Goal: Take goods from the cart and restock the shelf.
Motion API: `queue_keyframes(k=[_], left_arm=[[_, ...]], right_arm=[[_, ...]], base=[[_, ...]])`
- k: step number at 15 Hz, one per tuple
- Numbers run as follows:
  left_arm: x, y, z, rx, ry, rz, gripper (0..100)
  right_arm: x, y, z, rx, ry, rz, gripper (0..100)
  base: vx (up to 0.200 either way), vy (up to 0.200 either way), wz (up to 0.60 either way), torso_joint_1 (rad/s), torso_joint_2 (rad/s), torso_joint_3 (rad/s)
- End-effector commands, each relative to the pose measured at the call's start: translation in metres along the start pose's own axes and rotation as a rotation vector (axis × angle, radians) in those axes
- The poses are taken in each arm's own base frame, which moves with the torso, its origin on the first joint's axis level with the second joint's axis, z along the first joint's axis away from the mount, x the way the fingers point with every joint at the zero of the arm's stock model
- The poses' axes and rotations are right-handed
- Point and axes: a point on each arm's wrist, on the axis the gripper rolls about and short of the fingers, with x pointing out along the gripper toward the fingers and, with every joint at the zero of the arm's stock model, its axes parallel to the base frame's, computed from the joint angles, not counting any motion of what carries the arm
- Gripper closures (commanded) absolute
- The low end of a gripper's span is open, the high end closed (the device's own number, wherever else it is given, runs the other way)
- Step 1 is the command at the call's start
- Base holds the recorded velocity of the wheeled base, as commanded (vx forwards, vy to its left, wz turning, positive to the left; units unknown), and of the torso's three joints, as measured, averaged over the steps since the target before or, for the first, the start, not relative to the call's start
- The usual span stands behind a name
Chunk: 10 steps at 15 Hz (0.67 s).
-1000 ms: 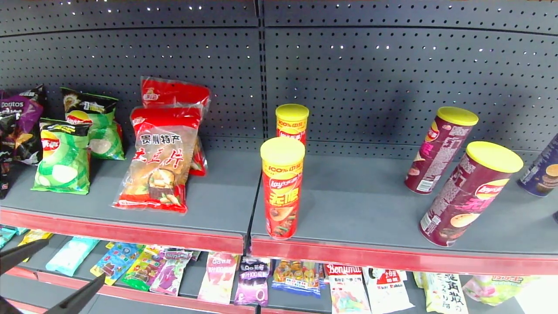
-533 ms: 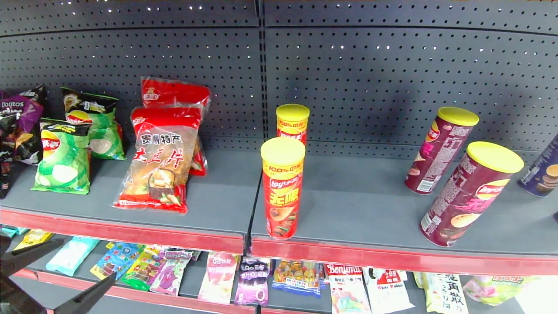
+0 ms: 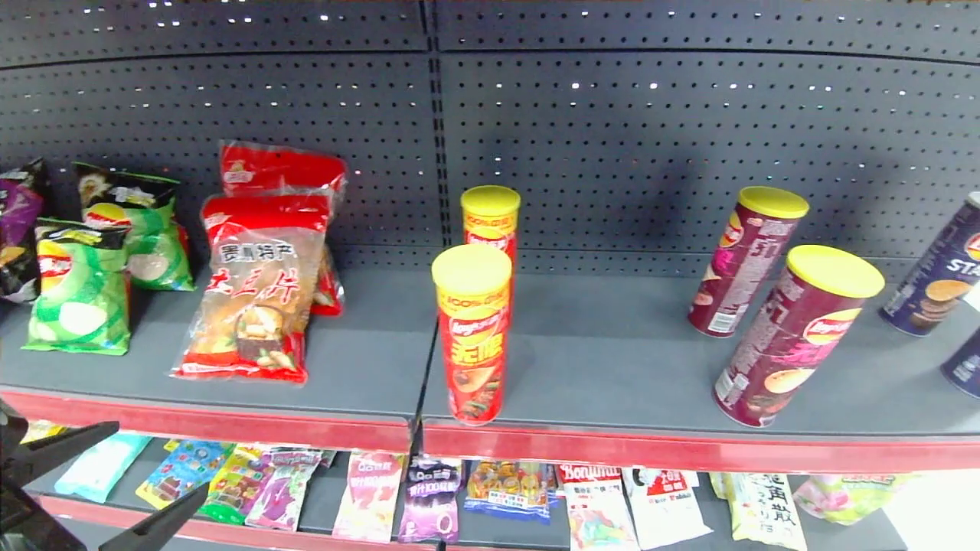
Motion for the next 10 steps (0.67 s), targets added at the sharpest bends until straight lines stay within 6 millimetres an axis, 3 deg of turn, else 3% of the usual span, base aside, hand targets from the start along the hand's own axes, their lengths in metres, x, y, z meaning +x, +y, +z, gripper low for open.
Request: queue_keyframes(k=[1, 2, 5, 10], left_arm=[[0.000, 0.000, 0.000, -0.001, 0.000, 0.000, 0], [0.000, 0.000, 0.000, 0.000, -0.002, 0.001, 0], [0.001, 0.000, -0.001, -0.002, 0.008, -0.004, 0], [0.033, 0.009, 0.003, -0.062, 0.081, 0.027, 0]], right_arm=[[0.001, 0.000, 0.000, -0.001, 0.008, 0.002, 0], [0.001, 0.000, -0.001, -0.002, 0.011, 0.003, 0], [0.002, 0.001, -0.007, -0.007, 0.009, 0.003, 0], [0.001, 0.003, -0.018, -0.002, -0.013, 0.008, 0]], base=[[0.000, 0.000, -0.60, 0.012, 0.00, 0.002], [0.000, 0.000, -0.60, 0.012, 0.01, 0.002], [0.000, 0.000, 0.00, 0.000, 0.00, 0.000], [0.000, 0.000, 0.00, 0.000, 0.00, 0.000]])
